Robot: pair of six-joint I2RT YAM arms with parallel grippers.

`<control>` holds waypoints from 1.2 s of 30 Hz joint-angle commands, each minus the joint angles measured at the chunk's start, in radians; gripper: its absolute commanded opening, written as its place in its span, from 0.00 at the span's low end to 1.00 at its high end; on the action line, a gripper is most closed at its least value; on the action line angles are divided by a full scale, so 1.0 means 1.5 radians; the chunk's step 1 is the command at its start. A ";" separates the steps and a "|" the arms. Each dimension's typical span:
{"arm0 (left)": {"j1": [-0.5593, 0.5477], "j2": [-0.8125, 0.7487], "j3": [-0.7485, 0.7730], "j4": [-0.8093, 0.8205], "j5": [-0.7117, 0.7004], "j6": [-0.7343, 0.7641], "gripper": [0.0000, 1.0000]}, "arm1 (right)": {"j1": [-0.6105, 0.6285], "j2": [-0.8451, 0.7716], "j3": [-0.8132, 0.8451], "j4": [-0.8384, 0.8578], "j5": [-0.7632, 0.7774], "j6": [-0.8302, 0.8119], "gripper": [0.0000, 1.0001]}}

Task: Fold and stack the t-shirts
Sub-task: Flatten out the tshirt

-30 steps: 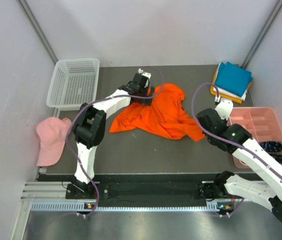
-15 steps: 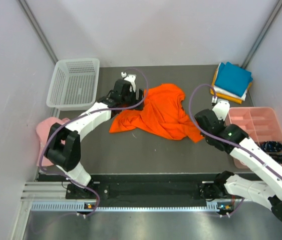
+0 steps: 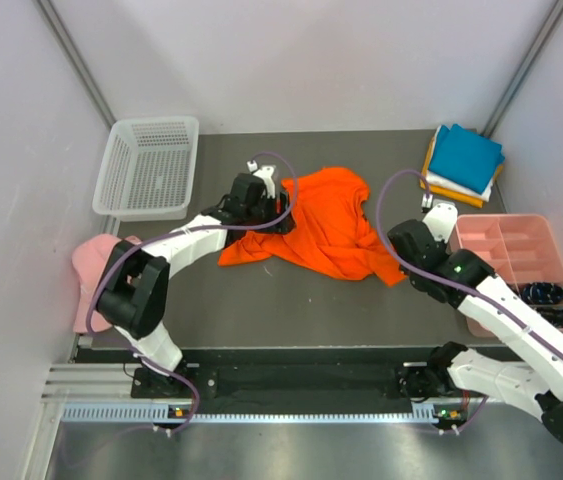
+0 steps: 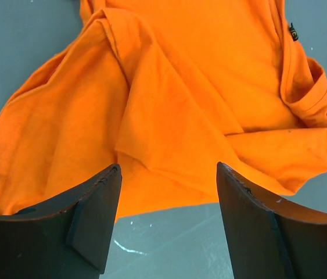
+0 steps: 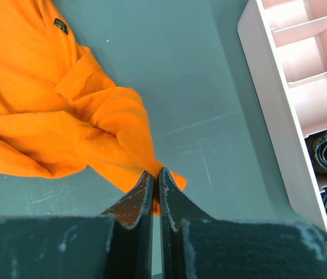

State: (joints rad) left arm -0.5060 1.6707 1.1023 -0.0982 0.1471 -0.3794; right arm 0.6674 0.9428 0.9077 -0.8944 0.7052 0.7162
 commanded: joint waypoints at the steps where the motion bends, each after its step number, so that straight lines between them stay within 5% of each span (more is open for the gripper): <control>1: -0.001 0.026 0.006 0.059 0.016 -0.009 0.70 | 0.005 -0.013 -0.003 0.005 0.008 0.005 0.00; 13: 0.000 0.084 0.035 0.060 -0.022 0.013 0.67 | 0.005 -0.021 -0.002 -0.005 0.016 0.003 0.00; 20: 0.001 0.101 0.052 0.060 -0.026 0.017 0.55 | 0.006 -0.016 -0.005 -0.004 0.014 0.002 0.00; 32: 0.005 0.104 0.051 0.077 -0.023 0.021 0.02 | 0.005 -0.013 -0.007 -0.004 0.014 0.004 0.00; 36: 0.003 0.094 0.061 0.069 -0.019 0.028 0.00 | 0.005 -0.014 -0.010 -0.004 0.011 0.007 0.00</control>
State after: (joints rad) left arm -0.5037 1.8359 1.1496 -0.0448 0.1120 -0.3561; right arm 0.6674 0.9260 0.8997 -0.9051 0.7059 0.7181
